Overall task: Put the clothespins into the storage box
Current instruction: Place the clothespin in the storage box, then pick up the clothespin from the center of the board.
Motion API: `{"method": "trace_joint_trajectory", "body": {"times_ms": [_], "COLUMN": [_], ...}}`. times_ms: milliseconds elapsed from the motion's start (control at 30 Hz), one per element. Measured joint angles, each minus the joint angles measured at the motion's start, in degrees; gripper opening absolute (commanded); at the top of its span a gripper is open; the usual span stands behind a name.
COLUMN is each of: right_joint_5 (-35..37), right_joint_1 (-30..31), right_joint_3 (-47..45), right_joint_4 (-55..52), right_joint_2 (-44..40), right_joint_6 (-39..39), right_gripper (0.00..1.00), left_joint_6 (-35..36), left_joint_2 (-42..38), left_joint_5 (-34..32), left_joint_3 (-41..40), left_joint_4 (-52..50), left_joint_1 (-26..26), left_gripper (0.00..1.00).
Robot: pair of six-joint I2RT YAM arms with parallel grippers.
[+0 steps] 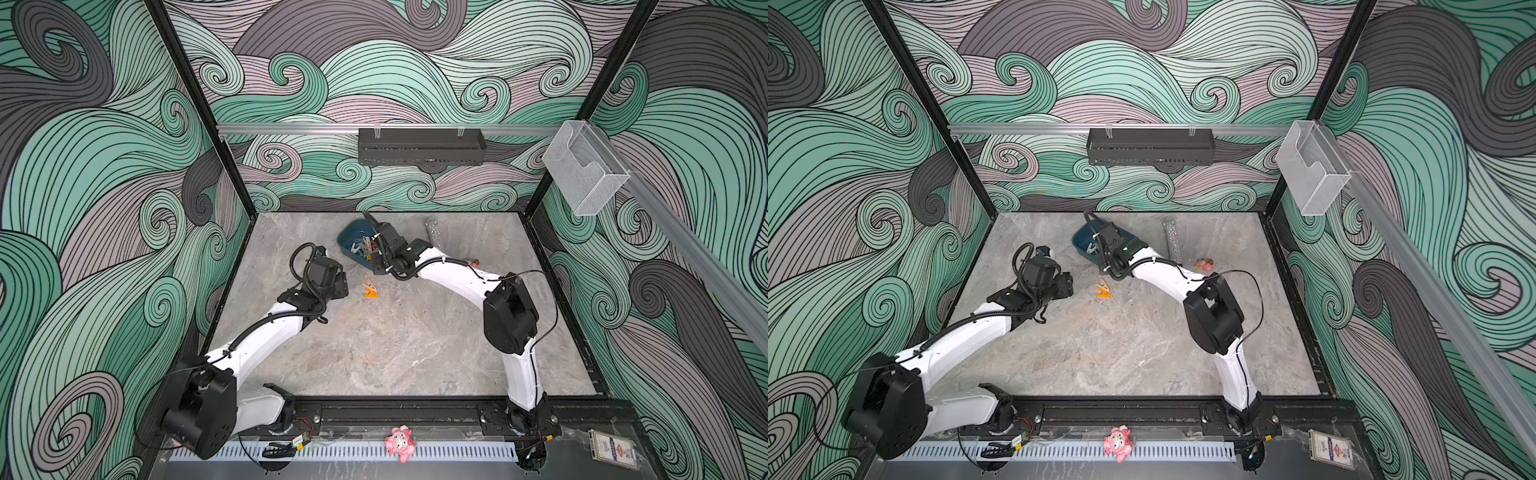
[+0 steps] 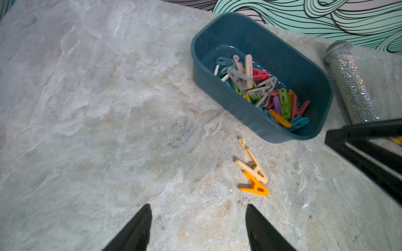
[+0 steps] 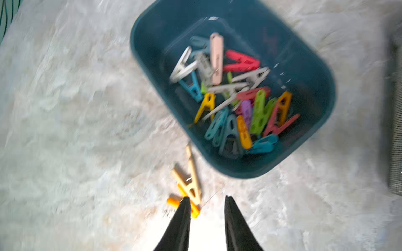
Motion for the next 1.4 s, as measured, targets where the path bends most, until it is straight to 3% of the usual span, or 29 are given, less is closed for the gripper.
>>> {"method": "trace_joint_trajectory", "body": {"times_ms": [267,433,867,1200,1400], "right_joint_5": [-4.0,-4.2,-1.6,-0.9,-0.7], "right_joint_1": [2.9,3.0,0.6,0.2,0.1], "right_joint_3": [2.8,5.4,15.1,20.0,20.9], "right_joint_4": [-3.1,-4.6,-7.1,-8.3,-8.8], "right_joint_2": [6.3,10.6,15.0,22.7,22.9], "right_joint_6": [-3.0,-3.8,-3.8,-3.5,-3.2], "right_gripper": [0.31,0.31,0.26,0.24,0.11], "left_joint_6": [-5.2,-5.6,-5.2,-4.7,-4.5], "left_joint_2": [-12.7,-16.6,-8.3,-7.2,-7.2], "left_joint_5": [-4.8,-5.1,0.0,1.6,2.3], "left_joint_3": [-12.8,-15.2,-11.0,-10.2,-10.2], "left_joint_4": [-2.7,-2.4,-1.7,-1.6,-1.5], "left_joint_1": [0.0,0.0,0.0,0.0,0.0], "left_gripper": [0.72,0.72,0.71,0.71,0.71]}}
